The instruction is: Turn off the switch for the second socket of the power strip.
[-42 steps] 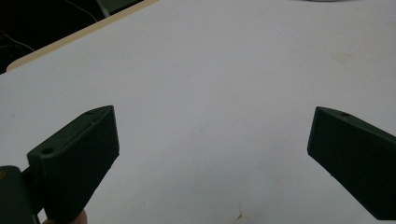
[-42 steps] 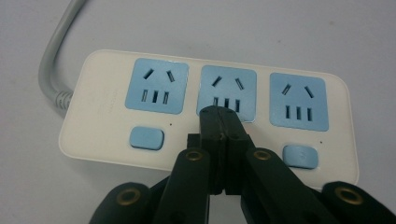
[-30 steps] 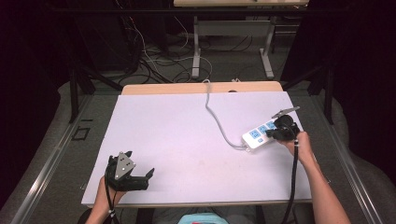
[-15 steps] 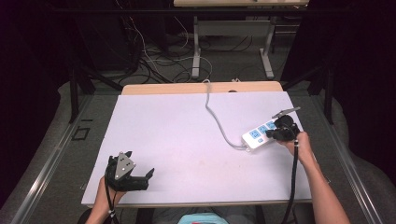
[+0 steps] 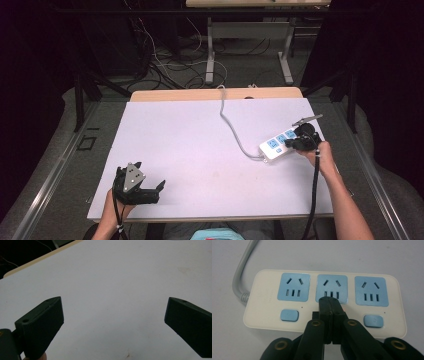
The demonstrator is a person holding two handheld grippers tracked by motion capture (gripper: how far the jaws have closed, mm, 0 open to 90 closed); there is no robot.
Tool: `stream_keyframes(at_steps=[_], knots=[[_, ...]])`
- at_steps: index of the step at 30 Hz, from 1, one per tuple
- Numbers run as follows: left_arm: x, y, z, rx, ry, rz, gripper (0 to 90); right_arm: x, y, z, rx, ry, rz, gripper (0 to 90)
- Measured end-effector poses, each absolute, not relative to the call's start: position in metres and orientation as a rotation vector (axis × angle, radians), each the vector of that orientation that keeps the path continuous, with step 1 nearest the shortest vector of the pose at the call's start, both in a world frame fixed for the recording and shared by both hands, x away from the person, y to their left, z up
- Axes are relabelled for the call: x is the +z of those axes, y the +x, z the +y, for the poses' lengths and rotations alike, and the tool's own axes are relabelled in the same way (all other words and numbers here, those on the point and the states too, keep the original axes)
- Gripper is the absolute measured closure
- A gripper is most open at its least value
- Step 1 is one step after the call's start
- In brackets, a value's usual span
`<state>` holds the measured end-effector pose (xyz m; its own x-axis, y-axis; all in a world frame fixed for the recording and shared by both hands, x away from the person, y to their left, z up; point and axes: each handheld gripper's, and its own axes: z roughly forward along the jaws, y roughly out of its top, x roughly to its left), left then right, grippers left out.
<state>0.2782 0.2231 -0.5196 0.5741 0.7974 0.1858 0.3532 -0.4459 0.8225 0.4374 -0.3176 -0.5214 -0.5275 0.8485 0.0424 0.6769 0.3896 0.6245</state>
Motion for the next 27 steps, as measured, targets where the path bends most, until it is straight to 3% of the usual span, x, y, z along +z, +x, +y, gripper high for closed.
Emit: stream_keyframes(at_steps=[27], knots=[[-0.5206, 0.2785, 0.2222, 0.736, 2.037, 0.918, 2.3, -0.5213, 0.4373, -0.3182, 0.888, 1.377, 2.361, 90.0]])
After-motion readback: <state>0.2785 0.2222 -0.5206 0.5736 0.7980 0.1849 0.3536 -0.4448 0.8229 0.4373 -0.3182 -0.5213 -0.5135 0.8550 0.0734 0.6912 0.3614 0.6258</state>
